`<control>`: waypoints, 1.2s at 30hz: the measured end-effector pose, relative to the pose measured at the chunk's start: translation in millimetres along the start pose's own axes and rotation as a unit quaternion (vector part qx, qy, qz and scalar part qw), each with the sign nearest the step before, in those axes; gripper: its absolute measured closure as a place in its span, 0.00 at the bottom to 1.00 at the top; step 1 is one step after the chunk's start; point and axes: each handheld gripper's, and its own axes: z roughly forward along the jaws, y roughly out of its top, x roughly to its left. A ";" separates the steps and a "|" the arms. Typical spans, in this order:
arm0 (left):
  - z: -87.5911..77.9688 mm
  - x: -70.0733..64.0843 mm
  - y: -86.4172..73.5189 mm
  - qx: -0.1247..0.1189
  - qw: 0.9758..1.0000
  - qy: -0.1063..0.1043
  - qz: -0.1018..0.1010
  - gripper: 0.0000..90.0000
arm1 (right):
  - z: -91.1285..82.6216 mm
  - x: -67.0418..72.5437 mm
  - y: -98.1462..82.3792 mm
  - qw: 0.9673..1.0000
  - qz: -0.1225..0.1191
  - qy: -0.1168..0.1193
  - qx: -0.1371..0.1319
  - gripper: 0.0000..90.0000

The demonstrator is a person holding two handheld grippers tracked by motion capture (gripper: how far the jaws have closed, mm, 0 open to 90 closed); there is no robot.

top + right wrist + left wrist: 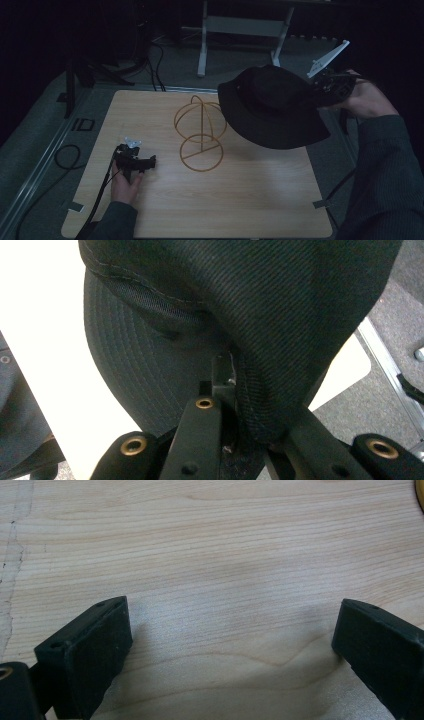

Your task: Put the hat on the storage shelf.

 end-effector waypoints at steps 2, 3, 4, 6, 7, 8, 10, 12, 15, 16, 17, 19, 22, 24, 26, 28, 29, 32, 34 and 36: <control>0.0 0.0 0.0 0.000 1.000 0.000 0.000 0.03 | -0.6 0.4 1.7 1.000 -0.002 0.000 -0.003 0.98; 0.0 0.0 0.0 0.000 1.000 0.000 0.000 0.03 | -0.7 0.5 2.3 1.000 -0.002 0.001 -0.003 0.98; 0.0 0.0 0.0 0.000 1.000 0.000 0.000 0.03 | -0.8 0.7 3.0 1.000 -0.003 0.000 -0.004 0.98; 0.0 0.0 0.0 0.000 1.000 0.000 0.000 0.03 | -1.1 1.0 4.4 1.000 -0.005 0.001 -0.006 0.98; 0.0 0.0 0.0 0.000 1.000 0.000 0.000 0.03 | -1.3 1.4 5.3 1.000 -0.005 0.002 -0.008 0.98; 0.0 0.0 0.0 0.000 1.000 0.000 0.000 0.03 | -1.6 1.6 6.2 1.000 -0.006 0.004 -0.008 0.98; 0.0 0.0 0.0 0.000 1.000 0.000 0.000 0.03 | -1.9 2.5 8.5 1.000 -0.008 0.004 -0.011 0.98; 0.0 0.0 0.0 0.000 1.000 0.000 0.000 0.03 | -2.7 3.4 10.7 1.000 -0.009 0.004 -0.013 0.98; 0.0 0.0 0.0 0.000 1.000 0.000 0.000 0.03 | -3.6 4.6 14.6 1.000 -0.013 0.006 -0.017 0.98; 0.0 0.0 0.0 0.000 1.000 0.000 0.000 0.03 | -3.8 4.9 16.1 1.000 -0.015 0.006 -0.018 0.98; 0.0 0.0 0.0 0.000 1.000 0.000 0.000 0.03 | -4.1 5.5 17.7 1.000 -0.016 0.007 -0.020 0.98; 0.0 0.0 0.0 0.000 1.000 0.000 0.000 0.03 | -4.3 6.7 21.1 1.000 -0.019 0.008 -0.021 0.98; 0.0 0.0 0.0 0.000 1.000 0.000 0.000 0.03 | -4.6 8.1 26.4 0.999 -0.025 0.010 -0.022 0.98; 0.0 0.0 0.0 0.000 1.000 0.000 0.000 0.03 | -4.7 9.4 29.9 0.999 -0.028 0.011 -0.023 0.98; -0.1 0.0 0.0 0.000 1.000 0.000 0.000 0.03 | -5.1 10.4 33.2 0.999 -0.031 0.011 -0.024 0.98; -0.1 0.0 0.1 0.001 1.000 0.000 0.000 0.03 | -5.2 11.5 36.2 0.999 -0.033 0.012 -0.026 0.98; 0.0 0.0 0.0 0.000 1.000 0.000 0.000 0.03 | -4.9 11.9 37.6 0.999 -0.035 0.014 -0.026 0.98; -0.1 0.0 0.1 0.001 1.000 0.000 0.000 0.03 | -4.7 12.7 40.5 0.999 -0.037 0.013 -0.026 0.98; -0.1 0.1 0.1 0.001 1.000 0.000 0.000 0.03 | -4.5 13.2 41.9 0.999 -0.039 0.012 -0.028 0.98; -0.1 0.0 0.1 0.001 1.000 0.000 0.000 0.03 | -4.7 13.9 43.1 0.999 -0.040 0.014 -0.030 0.98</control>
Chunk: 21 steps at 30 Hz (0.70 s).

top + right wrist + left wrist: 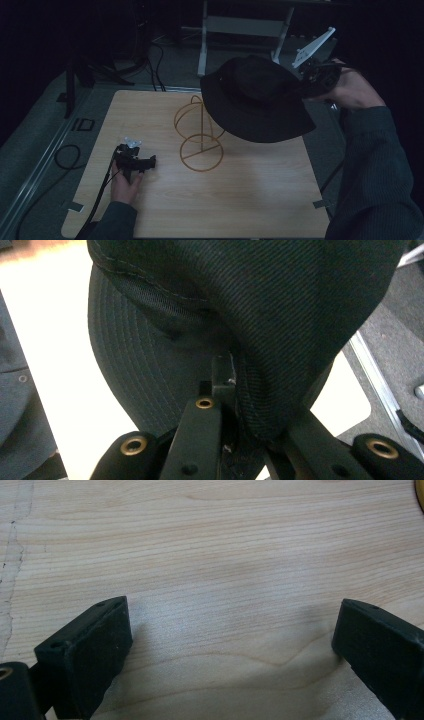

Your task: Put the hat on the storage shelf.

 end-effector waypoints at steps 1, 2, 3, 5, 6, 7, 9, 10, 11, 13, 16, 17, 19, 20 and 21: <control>0.0 0.0 0.0 0.000 1.000 0.000 0.000 0.03 | -0.1 0.2 0.7 1.000 -0.002 0.001 -0.002 0.98; 0.0 0.0 0.0 0.000 1.000 0.000 0.000 0.03 | -0.1 0.6 1.5 1.000 -0.003 0.002 -0.002 0.98; 0.0 0.0 0.0 0.000 1.000 0.000 0.000 0.03 | -0.3 0.9 2.4 1.000 -0.005 0.002 -0.003 0.98; 0.2 -0.1 0.1 0.000 1.000 -0.001 0.000 0.03 | -0.6 1.8 4.4 1.000 -0.008 0.003 -0.004 0.98; 0.2 -0.3 0.1 0.000 1.000 -0.002 0.000 0.03 | -0.2 2.3 5.6 1.000 -0.010 0.004 -0.006 0.98; 0.2 -0.5 0.1 0.000 1.000 -0.003 0.000 0.03 | 0.2 3.0 7.0 1.000 -0.010 0.003 -0.006 0.98; 0.2 -0.5 0.1 0.000 1.000 -0.003 0.001 0.03 | 2.3 4.0 10.2 1.000 -0.013 0.005 -0.006 0.98; 0.2 -0.5 0.1 0.000 1.000 -0.003 0.001 0.03 | 3.8 4.6 12.1 1.000 -0.014 0.006 -0.006 0.98; 0.2 -0.5 0.1 0.000 1.000 -0.003 0.001 0.03 | 5.9 5.1 14.2 1.000 -0.017 0.007 -0.006 0.98; 0.2 -0.5 0.1 0.000 1.000 -0.003 0.001 0.03 | 10.4 6.5 19.0 1.000 -0.020 0.009 -0.003 0.98; 0.2 -0.5 0.1 0.000 1.000 -0.003 0.001 0.03 | 16.8 8.7 26.7 1.000 -0.028 0.014 -0.003 0.98; 0.2 -0.5 0.1 0.000 1.000 -0.003 0.001 0.03 | 18.8 9.2 29.2 0.999 -0.031 0.014 -0.003 0.98; 0.2 -0.5 0.1 0.000 1.000 -0.003 0.001 0.03 | 22.6 10.7 34.0 0.999 -0.034 0.017 -0.002 0.98; 0.2 -0.5 0.1 0.000 1.000 -0.003 0.001 0.03 | 24.3 11.5 36.3 0.999 -0.035 0.019 -0.002 0.98; 0.2 -0.5 0.1 0.000 1.000 -0.003 0.001 0.03 | 26.2 12.0 38.4 0.999 -0.038 0.021 -0.002 0.98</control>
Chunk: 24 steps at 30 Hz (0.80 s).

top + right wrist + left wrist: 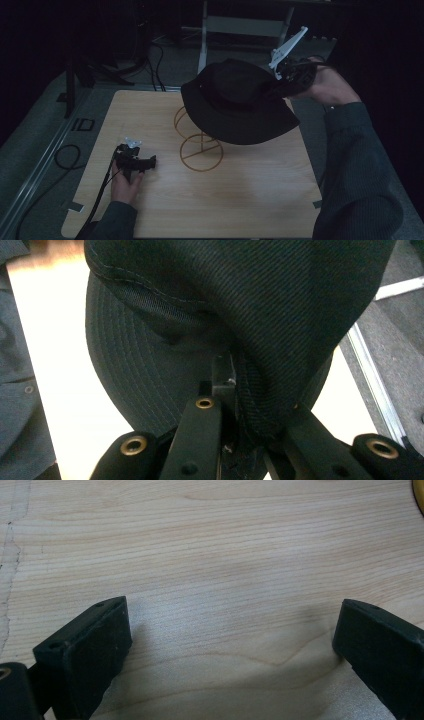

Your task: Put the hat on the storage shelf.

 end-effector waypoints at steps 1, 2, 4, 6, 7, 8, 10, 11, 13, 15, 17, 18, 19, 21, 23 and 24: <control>0.0 0.0 0.0 0.000 1.000 0.000 0.000 0.03 | 2.1 0.5 2.1 1.000 0.000 0.002 0.000 0.98; 0.0 0.0 0.0 0.000 1.000 0.000 0.000 0.03 | 4.7 0.9 4.2 1.000 -0.003 0.002 0.000 0.98; 0.0 0.0 0.0 0.000 1.000 0.000 0.000 0.03 | 9.7 1.9 8.3 1.000 -0.006 0.005 0.003 0.98; 0.0 0.0 0.0 0.000 1.000 0.000 0.000 0.03 | 13.9 2.4 11.7 1.000 -0.008 0.008 0.005 0.98; 0.0 0.0 0.0 0.000 1.000 0.000 0.000 0.03 | 15.6 2.5 13.2 1.000 -0.009 0.009 0.004 0.98; 0.0 0.0 0.0 0.000 1.000 0.000 0.000 0.03 | 17.0 2.7 14.5 1.000 -0.010 0.009 0.004 0.98; 0.0 0.0 0.0 0.000 1.000 0.000 0.000 0.03 | 19.4 2.8 16.9 1.000 -0.012 0.012 0.003 0.98; 0.0 0.0 0.0 0.000 1.000 0.000 0.000 0.03 | 20.6 3.0 18.0 1.000 -0.012 0.013 0.003 0.98; 0.0 0.0 0.0 0.000 1.000 0.000 0.000 0.03 | 23.1 3.2 19.9 1.000 -0.012 0.014 0.002 0.98; 0.0 0.0 0.0 0.000 1.000 0.000 0.000 0.03 | 25.9 3.2 21.7 1.000 -0.010 0.014 0.001 0.98; 0.0 0.0 0.0 0.000 1.000 0.000 0.000 0.03 | 29.0 3.2 23.6 1.000 -0.011 0.017 0.001 0.98; 0.1 -0.1 0.0 -0.001 1.000 0.000 -0.001 0.03 | 30.6 3.7 24.7 1.000 -0.012 0.018 0.002 0.98; 0.1 -0.1 0.0 -0.001 1.000 0.000 -0.001 0.03 | 32.3 4.1 25.7 1.000 -0.012 0.019 0.002 0.98; 0.1 -0.1 0.0 -0.001 1.000 0.000 -0.001 0.03 | 36.0 4.8 27.6 1.000 -0.013 0.024 0.002 0.98; 0.2 -0.2 0.0 -0.002 1.000 0.000 -0.002 0.03 | 40.8 5.1 29.8 0.999 -0.015 0.028 0.004 0.98; 0.2 -0.2 0.0 -0.002 1.000 0.000 -0.001 0.03 | 43.4 5.4 31.0 0.999 -0.016 0.029 0.006 0.98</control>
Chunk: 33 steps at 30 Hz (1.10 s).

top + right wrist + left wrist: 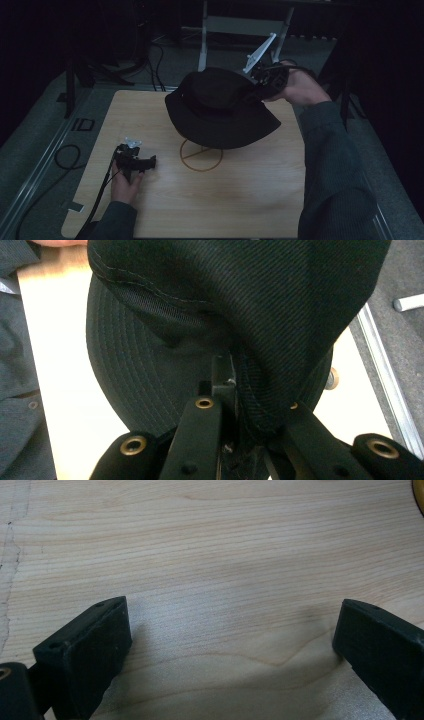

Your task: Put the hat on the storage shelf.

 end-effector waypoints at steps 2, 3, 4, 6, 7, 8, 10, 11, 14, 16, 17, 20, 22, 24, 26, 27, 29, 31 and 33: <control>0.1 0.0 0.0 -0.001 1.000 0.001 0.000 0.03 | 4.8 -0.2 1.7 1.000 0.000 0.005 0.000 0.98; 0.1 0.0 0.0 -0.001 1.000 0.001 0.000 0.03 | 6.9 -0.5 2.6 1.000 -0.001 0.005 -0.001 0.98; 0.1 0.0 0.0 -0.001 1.000 0.001 0.000 0.03 | 9.0 -0.2 3.5 1.000 0.001 0.007 -0.002 0.97; 0.1 0.1 0.0 0.000 1.000 0.001 0.001 0.03 | 12.9 0.2 5.8 1.000 -0.001 0.008 -0.002 0.98; 0.1 0.0 0.0 -0.001 1.000 0.001 0.001 0.03 | 15.3 0.3 6.9 1.000 -0.001 0.009 -0.001 0.97; 0.0 0.1 0.0 0.000 1.000 0.001 0.001 0.03 | 18.0 0.6 8.2 1.000 -0.001 0.011 0.001 0.97; 0.1 0.0 0.0 -0.001 1.000 0.001 0.000 0.03 | 23.2 0.4 9.8 1.000 0.002 0.014 0.003 0.97; 0.0 0.1 0.0 0.000 1.000 0.001 0.001 0.03 | 25.7 0.1 10.2 1.000 0.003 0.015 0.003 0.97; 0.0 0.1 0.0 0.000 1.000 0.001 0.001 0.03 | 34.6 -0.7 11.1 1.000 0.006 0.021 0.005 0.97; 0.0 0.1 0.0 0.000 1.000 0.000 0.001 0.03 | 41.3 -0.2 12.3 1.000 0.008 0.022 0.010 0.97; 0.0 0.1 -0.1 0.000 1.000 0.000 0.001 0.03 | 44.5 0.0 13.2 1.000 0.008 0.023 0.014 0.97; 0.0 0.1 -0.1 0.000 1.000 0.001 0.001 0.03 | 51.8 0.1 15.7 0.999 0.008 0.026 0.018 0.96; 0.0 0.1 0.0 0.000 1.000 0.001 0.001 0.03 | 55.6 1.3 17.5 0.999 0.007 0.027 0.024 0.96; 0.0 0.1 -0.1 0.000 1.000 0.001 0.001 0.03 | 59.4 2.4 19.2 0.999 0.007 0.027 0.032 0.95; 0.0 0.1 -0.1 0.000 1.000 0.001 0.001 0.03 | 62.9 3.4 20.6 0.999 0.002 0.028 0.039 0.94; 0.0 0.1 -0.1 0.000 1.000 0.001 0.001 0.03 | 64.5 4.5 21.6 0.999 0.001 0.030 0.041 0.94; 0.0 0.1 -0.1 -0.001 1.000 0.001 0.001 0.03 | 67.8 7.1 23.2 0.998 -0.004 0.038 0.046 0.93; 0.0 0.1 -0.1 -0.001 1.000 0.001 0.001 0.03 | 71.3 8.2 24.5 0.998 -0.007 0.042 0.051 0.92; 0.0 0.1 -0.1 -0.001 1.000 0.001 0.001 0.03 | 72.9 8.1 24.9 0.998 -0.006 0.042 0.053 0.91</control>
